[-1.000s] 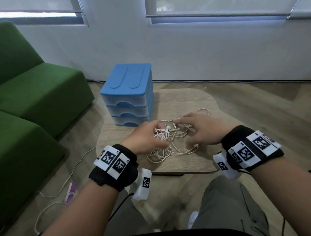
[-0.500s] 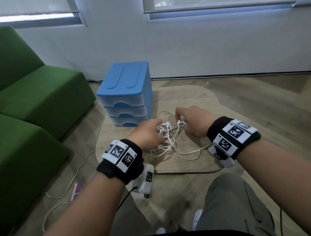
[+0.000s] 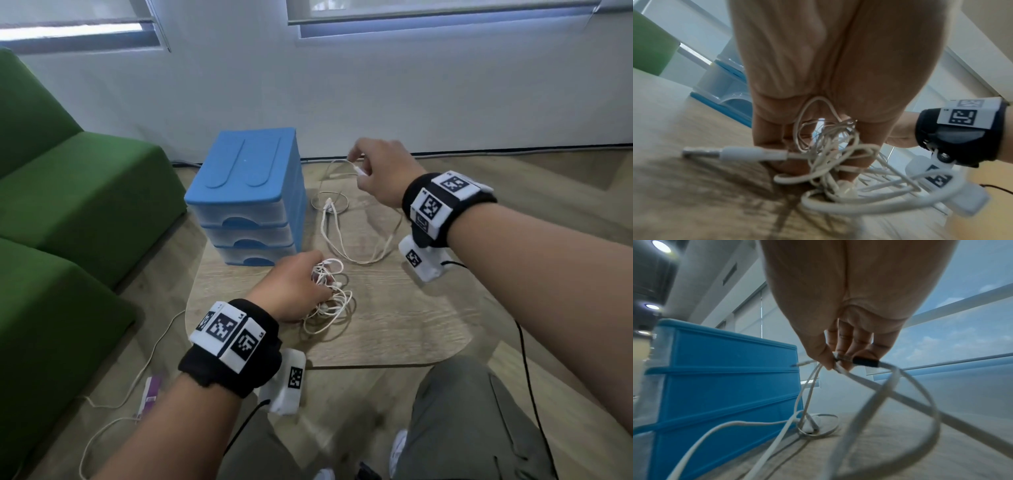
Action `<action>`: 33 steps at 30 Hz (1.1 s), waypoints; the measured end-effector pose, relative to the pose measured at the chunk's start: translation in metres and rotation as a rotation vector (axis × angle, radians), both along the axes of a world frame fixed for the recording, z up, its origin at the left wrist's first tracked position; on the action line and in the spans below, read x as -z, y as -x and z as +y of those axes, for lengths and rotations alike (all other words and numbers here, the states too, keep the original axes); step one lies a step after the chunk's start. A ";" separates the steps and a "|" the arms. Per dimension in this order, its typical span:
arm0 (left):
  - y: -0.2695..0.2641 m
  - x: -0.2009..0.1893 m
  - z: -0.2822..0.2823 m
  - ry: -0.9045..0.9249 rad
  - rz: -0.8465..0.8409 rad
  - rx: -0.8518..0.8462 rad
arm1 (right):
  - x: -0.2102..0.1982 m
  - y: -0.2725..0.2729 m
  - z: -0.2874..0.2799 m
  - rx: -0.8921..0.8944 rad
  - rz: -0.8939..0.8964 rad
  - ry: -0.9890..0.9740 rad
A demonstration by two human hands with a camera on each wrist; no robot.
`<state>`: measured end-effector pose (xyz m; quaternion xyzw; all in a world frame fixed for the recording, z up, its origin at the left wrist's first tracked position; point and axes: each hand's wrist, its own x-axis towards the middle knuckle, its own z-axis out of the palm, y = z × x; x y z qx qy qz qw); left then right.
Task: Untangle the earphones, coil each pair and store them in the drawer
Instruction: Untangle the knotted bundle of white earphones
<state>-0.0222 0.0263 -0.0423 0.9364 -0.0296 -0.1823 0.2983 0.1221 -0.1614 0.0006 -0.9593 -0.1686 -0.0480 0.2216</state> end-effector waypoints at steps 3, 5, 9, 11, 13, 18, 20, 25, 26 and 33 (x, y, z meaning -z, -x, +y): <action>0.000 0.000 0.001 0.017 -0.008 -0.005 | -0.001 -0.010 0.007 -0.010 0.004 0.058; 0.000 0.001 0.001 0.023 -0.009 0.004 | 0.002 -0.011 0.010 -0.031 0.026 0.088; -0.002 0.002 0.001 0.024 -0.004 0.003 | 0.016 -0.007 0.009 -0.095 0.117 0.277; -0.002 0.003 0.001 0.023 -0.004 0.007 | 0.021 -0.003 0.006 -0.093 0.177 0.343; -0.002 0.003 0.002 0.029 -0.002 0.013 | 0.022 -0.001 0.003 -0.069 0.242 0.337; -0.002 0.004 0.005 0.045 0.015 0.008 | 0.003 0.017 -0.005 -0.065 0.172 0.159; -0.001 0.001 0.006 0.067 0.028 0.004 | -0.006 0.031 -0.007 -0.090 0.191 0.059; -0.001 0.001 0.016 0.290 0.023 -0.081 | -0.012 0.079 -0.006 -0.249 0.361 0.047; -0.001 0.001 0.019 0.351 0.024 -0.110 | -0.009 0.088 -0.007 -0.281 0.421 -0.005; 0.007 -0.020 0.022 0.854 0.011 -0.252 | 0.012 0.121 -0.004 -0.303 0.558 -0.333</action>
